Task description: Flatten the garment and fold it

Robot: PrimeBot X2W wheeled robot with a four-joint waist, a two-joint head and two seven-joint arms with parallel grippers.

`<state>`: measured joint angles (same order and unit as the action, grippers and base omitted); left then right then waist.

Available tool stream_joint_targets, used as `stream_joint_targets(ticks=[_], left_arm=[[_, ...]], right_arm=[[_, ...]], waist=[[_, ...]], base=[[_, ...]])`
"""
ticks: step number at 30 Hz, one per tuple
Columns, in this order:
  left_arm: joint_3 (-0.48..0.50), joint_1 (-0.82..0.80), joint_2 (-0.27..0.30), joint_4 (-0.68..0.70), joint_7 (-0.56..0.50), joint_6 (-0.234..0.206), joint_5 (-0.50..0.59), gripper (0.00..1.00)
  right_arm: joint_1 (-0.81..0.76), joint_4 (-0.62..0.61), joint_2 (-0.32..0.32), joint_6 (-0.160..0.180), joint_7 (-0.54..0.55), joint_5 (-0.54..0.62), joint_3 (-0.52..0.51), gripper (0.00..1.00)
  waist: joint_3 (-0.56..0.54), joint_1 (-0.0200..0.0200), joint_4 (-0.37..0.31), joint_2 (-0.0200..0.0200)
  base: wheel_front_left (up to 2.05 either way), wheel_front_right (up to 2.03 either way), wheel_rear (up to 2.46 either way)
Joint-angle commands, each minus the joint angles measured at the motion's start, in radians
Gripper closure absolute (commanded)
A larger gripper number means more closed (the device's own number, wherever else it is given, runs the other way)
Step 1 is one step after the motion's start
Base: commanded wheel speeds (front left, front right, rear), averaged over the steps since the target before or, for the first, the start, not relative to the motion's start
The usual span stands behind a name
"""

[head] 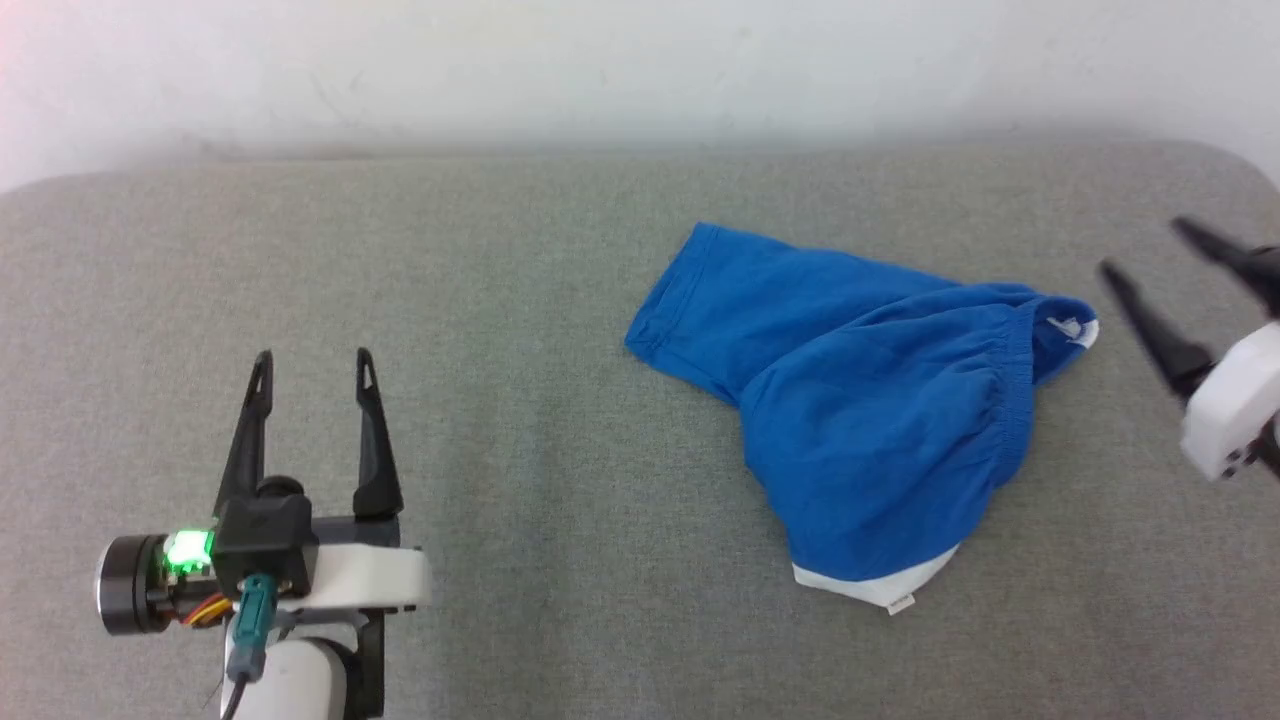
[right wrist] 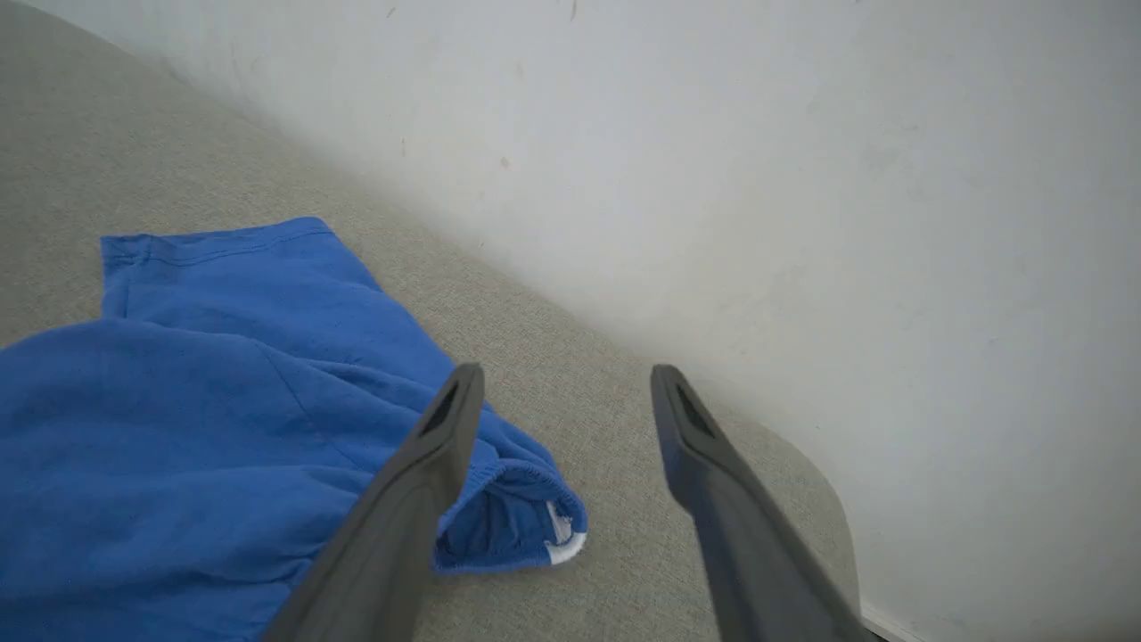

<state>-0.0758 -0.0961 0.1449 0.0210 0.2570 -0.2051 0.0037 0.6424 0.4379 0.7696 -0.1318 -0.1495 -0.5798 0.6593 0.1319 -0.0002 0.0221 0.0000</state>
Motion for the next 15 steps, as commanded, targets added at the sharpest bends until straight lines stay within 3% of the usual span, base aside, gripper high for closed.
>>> stream_joint_targets(ticks=[1, 9, 15], left_arm=[[0.000, 0.014, 0.008, 0.006, 0.005, -0.007, 0.008, 0.00], [-0.018, 0.038, 0.011, 0.022, 0.005, -0.029, 0.007, 0.00], [-0.039, 0.008, 0.004, 0.032, 0.005, -0.034, 0.003, 0.00]], right_arm=[[-0.009, -0.019, 0.006, 0.001, 0.015, -0.009, 0.003, 0.00], [-0.025, -0.300, 0.130, 0.001, 0.485, -0.241, 0.100, 0.00], [0.072, -0.233, 0.101, 0.001, 0.655, -0.332, 0.099, 0.00]], waist=[[-0.013, 0.0002, -0.009, 0.0000], [-0.014, 0.0002, 0.000, 0.0000], [0.039, 0.0002, 0.020, 0.0000]], base=[[0.00, 0.00, 0.00], [0.00, 0.00, 0.00], [0.00, 0.00, 0.00]])
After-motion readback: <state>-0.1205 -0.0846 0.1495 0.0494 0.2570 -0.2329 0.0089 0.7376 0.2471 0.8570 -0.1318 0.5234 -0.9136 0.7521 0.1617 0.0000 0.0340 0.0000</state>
